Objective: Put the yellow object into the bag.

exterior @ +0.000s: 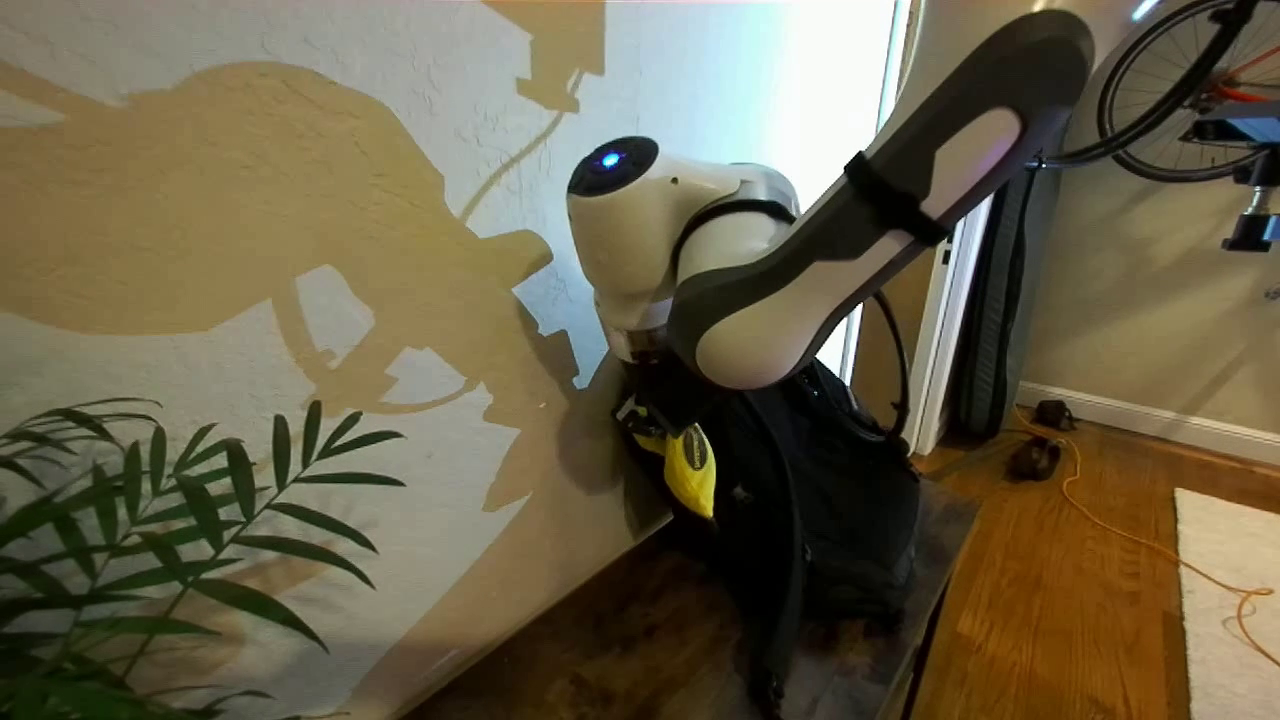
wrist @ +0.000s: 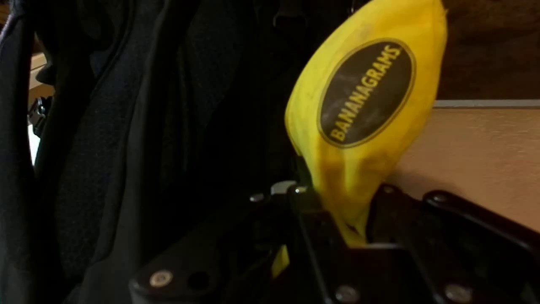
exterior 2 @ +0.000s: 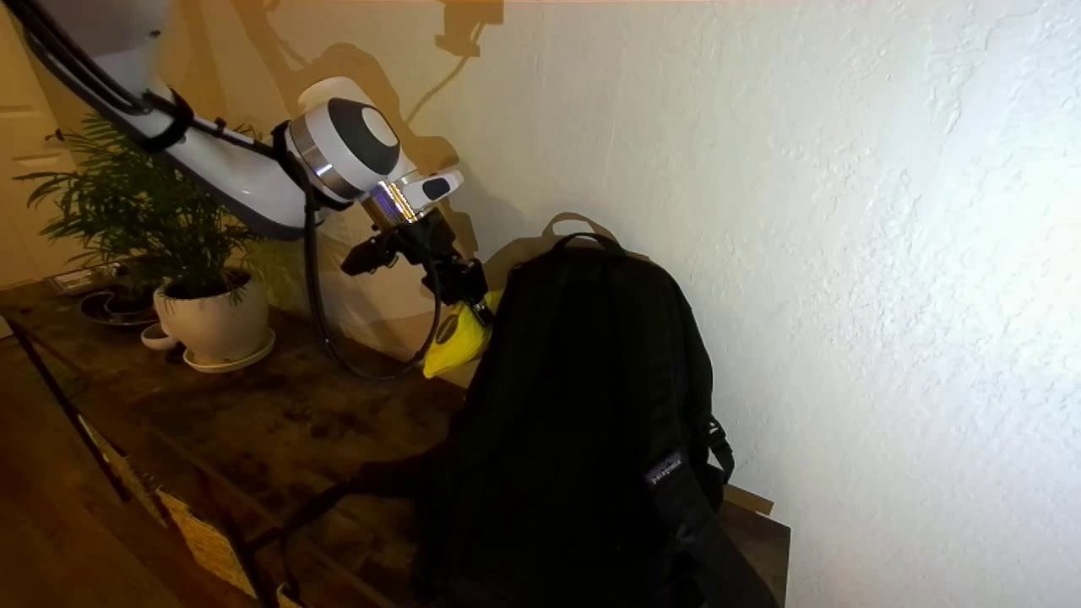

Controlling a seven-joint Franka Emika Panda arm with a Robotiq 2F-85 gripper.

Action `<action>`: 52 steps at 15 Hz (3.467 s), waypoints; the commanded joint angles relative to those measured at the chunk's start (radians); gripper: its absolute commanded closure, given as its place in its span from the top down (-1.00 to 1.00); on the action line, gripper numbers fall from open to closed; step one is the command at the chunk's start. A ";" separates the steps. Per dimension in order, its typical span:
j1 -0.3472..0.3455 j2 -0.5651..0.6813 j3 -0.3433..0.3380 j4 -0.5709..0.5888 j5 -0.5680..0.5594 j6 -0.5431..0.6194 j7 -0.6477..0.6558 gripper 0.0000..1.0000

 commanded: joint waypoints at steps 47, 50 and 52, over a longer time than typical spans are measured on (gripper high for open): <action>-0.112 0.079 -0.020 0.066 -0.092 -0.055 0.837 -0.86; -0.117 0.077 -0.016 0.046 -0.072 -0.028 0.838 -0.86; -0.106 0.071 -0.030 0.025 -0.063 -0.008 0.864 -0.86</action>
